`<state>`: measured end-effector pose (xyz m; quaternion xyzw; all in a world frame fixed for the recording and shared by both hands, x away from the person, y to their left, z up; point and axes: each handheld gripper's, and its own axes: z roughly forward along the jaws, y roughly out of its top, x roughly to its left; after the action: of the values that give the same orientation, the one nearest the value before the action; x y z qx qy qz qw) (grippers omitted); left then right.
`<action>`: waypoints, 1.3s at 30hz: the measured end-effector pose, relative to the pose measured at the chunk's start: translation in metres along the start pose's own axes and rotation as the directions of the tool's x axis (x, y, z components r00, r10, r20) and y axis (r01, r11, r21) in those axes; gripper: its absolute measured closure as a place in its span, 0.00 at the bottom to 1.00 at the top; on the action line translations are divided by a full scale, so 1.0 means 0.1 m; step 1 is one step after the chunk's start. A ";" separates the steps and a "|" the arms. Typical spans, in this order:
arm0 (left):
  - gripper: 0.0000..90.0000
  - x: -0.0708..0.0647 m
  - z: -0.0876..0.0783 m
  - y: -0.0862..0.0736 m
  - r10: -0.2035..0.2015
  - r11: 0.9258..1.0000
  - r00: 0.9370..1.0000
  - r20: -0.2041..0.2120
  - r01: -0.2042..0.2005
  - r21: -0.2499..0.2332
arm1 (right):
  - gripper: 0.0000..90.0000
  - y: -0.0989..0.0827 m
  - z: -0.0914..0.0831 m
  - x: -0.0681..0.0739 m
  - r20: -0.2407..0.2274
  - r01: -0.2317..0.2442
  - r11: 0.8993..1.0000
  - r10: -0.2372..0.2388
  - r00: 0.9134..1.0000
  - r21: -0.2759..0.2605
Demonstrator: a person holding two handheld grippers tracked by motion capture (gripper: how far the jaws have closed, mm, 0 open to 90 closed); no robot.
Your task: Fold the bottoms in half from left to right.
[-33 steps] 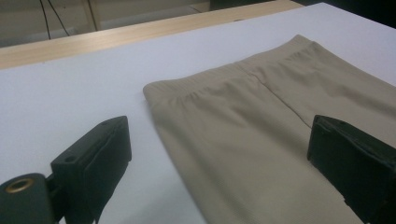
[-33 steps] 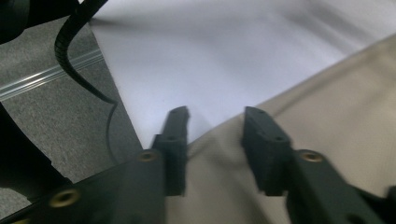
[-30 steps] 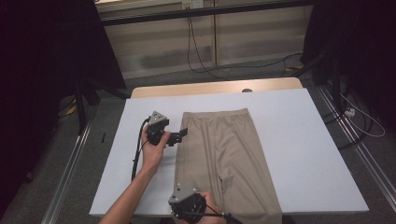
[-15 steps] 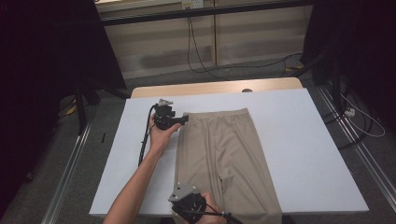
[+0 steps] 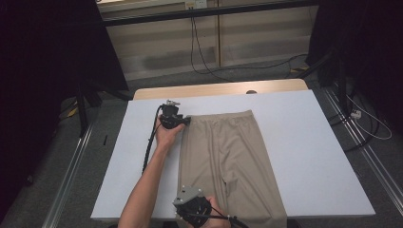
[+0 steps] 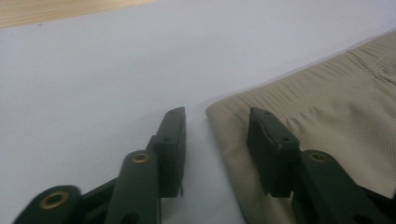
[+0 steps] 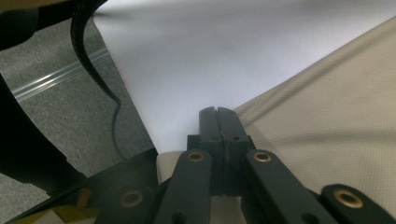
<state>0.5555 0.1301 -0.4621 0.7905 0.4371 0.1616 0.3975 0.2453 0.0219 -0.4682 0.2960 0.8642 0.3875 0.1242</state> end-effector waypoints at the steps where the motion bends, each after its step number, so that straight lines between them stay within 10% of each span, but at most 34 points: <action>1: 0.67 0.00 0.00 0.00 -0.004 1.000 1.000 0.006 0.004 -0.001 | 1.00 0.00 0.00 0.00 -0.002 -0.005 1.000 0.005 1.000 -0.003; 8: 0.94 -0.01 -0.01 0.01 -0.043 0.999 0.997 0.061 0.043 -0.002 | 1.00 0.05 -0.04 -0.01 -0.019 -0.009 1.000 0.009 1.000 -0.027; 17: 0.96 0.03 -0.15 0.15 -0.119 0.991 0.989 0.089 0.124 -0.055 | 1.00 0.19 -0.22 -0.03 -0.040 -0.027 0.994 0.023 0.999 -0.103; 39: 0.96 0.23 -0.73 0.33 -0.159 0.978 0.986 0.043 0.163 -0.128 | 1.00 0.56 -0.52 0.10 -0.095 -0.014 0.969 -0.010 0.995 -0.245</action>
<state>0.5434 0.1748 -0.3927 0.7272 0.4814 0.1445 0.4674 0.2372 0.0264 -0.3918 0.2601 0.8143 0.5054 0.1179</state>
